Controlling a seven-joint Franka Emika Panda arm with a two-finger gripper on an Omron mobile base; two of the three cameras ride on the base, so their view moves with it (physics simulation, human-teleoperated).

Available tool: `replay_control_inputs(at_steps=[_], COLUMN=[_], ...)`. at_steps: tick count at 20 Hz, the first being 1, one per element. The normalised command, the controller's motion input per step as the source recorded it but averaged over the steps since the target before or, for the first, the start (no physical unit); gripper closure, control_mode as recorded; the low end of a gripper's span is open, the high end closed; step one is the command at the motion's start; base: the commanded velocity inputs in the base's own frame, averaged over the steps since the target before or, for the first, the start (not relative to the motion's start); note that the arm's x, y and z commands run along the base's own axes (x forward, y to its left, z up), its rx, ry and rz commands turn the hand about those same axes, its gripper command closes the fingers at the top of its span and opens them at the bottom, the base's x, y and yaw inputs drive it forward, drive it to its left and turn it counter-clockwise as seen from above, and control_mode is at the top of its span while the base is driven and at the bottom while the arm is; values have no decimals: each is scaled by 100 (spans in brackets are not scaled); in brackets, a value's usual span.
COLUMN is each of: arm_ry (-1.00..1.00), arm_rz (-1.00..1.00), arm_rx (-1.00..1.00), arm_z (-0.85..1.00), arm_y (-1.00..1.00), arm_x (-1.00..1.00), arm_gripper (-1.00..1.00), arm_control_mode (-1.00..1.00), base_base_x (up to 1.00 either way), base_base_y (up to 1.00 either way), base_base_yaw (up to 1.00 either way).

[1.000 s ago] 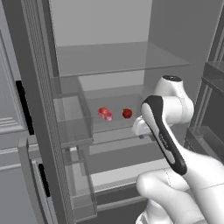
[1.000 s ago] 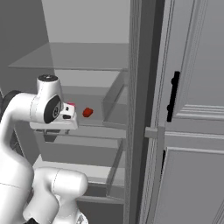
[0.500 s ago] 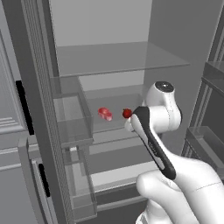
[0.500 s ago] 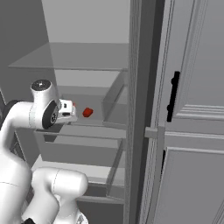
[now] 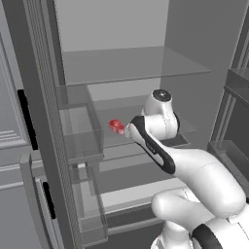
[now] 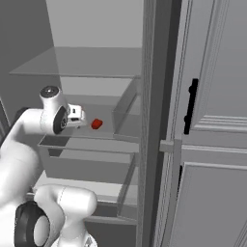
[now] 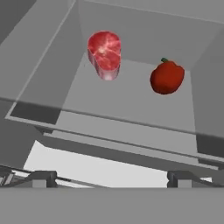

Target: Place one bell pepper and one steak in each tupperware on the nearby counter, to pack two identical lunches.

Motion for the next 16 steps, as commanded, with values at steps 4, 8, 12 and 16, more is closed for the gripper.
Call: replay_control_inputs(at_steps=[4, 8, 12, 16], arm_ry=[1, 0, 2, 0], arm_rz=[-15, -5, 0, 6], arm_rx=[0, 0, 1, 1], arm_z=[-16, -49, -59, -30], arm_y=[49, 24, 4, 0], arm_x=[78, 70, 60, 60], arm_gripper=[-100, -100, -100, -100], arm_control_mode=[-100, -100, -100, -100], base_base_x=[0, 0, 0, 0], base_base_y=[0, 0, 0, 0], base_base_yaw=[0, 0, 0, 0])
